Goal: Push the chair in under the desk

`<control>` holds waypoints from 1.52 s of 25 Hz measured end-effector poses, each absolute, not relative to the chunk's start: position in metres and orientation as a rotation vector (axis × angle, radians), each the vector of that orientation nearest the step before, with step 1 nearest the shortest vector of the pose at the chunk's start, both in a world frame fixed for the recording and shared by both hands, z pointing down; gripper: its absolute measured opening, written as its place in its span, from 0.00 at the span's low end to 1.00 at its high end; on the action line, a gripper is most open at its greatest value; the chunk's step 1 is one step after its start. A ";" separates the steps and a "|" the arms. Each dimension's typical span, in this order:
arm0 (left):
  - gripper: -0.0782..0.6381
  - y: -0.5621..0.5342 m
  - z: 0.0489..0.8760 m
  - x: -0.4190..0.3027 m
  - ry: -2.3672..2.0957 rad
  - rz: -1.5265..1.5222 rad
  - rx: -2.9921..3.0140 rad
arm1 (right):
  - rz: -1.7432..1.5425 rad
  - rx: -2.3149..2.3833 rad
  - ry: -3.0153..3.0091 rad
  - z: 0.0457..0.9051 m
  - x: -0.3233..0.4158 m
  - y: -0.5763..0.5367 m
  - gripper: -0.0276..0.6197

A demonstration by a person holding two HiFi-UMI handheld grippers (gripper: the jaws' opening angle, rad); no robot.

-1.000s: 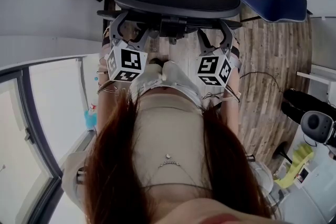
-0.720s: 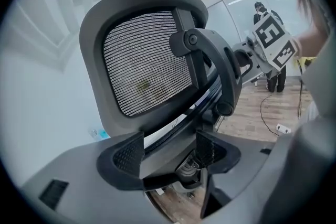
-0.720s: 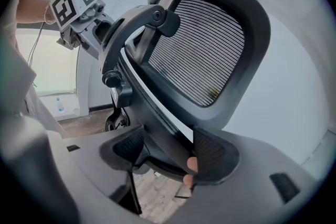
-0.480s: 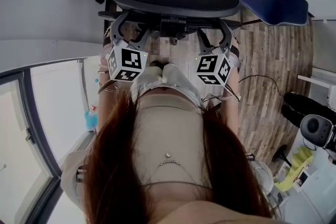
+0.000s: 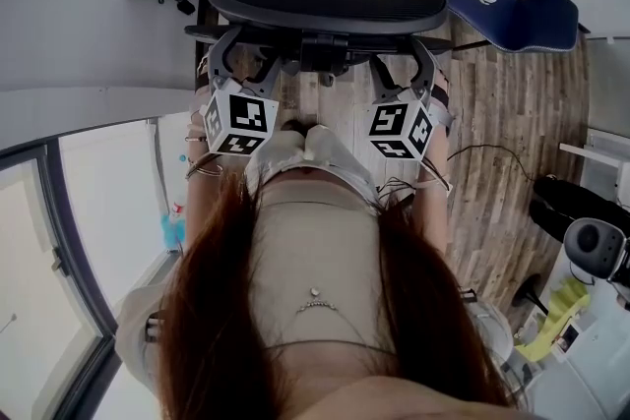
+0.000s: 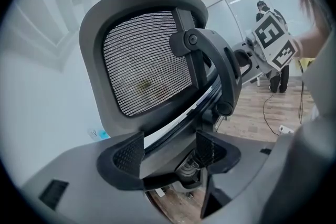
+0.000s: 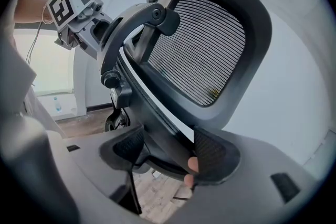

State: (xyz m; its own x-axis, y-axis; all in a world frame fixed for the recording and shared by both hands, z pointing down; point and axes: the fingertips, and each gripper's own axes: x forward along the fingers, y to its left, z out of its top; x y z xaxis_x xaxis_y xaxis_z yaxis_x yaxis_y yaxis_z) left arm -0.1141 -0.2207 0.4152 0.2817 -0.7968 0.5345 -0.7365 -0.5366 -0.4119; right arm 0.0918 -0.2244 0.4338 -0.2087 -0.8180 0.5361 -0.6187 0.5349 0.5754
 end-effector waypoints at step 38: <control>0.53 -0.249 0.418 -0.103 1.472 -1.098 -2.433 | -0.312 1.170 -1.931 0.438 0.102 -0.259 0.50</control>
State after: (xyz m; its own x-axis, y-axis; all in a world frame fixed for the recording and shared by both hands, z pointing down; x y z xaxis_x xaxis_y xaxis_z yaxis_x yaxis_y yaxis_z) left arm -0.1027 -0.2490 0.4184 0.2758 -0.8029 0.5284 -0.7356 -0.5302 -0.4217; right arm 0.1020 -0.2593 0.4377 -0.2160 -0.8219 0.5270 -0.6139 0.5340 0.5813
